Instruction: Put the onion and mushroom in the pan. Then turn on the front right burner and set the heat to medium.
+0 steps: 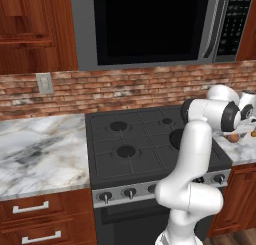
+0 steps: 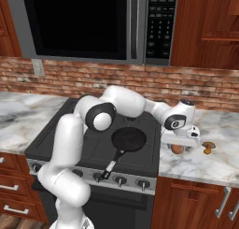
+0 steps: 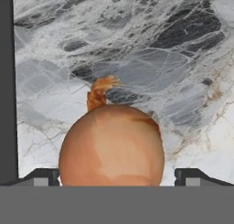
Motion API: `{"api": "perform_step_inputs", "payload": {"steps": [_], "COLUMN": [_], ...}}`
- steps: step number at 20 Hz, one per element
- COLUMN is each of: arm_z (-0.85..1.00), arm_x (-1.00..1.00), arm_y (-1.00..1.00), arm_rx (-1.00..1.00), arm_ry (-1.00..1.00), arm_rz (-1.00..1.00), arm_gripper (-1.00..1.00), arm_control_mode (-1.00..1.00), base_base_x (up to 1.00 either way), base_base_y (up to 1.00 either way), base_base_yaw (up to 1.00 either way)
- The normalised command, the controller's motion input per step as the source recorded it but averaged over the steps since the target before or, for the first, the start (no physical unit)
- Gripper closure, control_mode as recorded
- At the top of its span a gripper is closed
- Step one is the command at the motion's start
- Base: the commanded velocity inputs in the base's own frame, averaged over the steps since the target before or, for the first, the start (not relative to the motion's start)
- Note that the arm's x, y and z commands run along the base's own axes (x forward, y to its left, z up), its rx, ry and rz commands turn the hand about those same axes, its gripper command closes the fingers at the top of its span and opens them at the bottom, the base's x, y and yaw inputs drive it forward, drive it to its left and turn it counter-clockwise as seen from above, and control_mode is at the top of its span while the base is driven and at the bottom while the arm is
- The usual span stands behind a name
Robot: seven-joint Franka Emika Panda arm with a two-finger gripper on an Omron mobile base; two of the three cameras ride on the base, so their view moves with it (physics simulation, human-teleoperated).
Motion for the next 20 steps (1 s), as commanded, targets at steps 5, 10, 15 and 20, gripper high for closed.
{"api": "perform_step_inputs", "payload": {"steps": [5,10,15,20], "arm_z": [-0.12,0.0,0.0,0.0], "arm_x": [0.0,0.0,0.0,0.0], "arm_y": [0.0,0.0,0.0,0.0], "arm_rx": [0.0,0.0,0.0,0.0], "arm_ry": [0.0,0.0,0.0,0.0], "arm_rz": [0.0,0.0,0.0,0.0], "arm_gripper": [-1.0,-1.0,1.0,1.0], "arm_control_mode": [-1.0,-1.0,-1.0,-1.0], "base_base_x": [0.0,0.0,0.0,0.0], "base_base_y": [0.0,0.0,0.0,0.0], "base_base_yaw": [0.0,0.0,0.0,0.0]}}
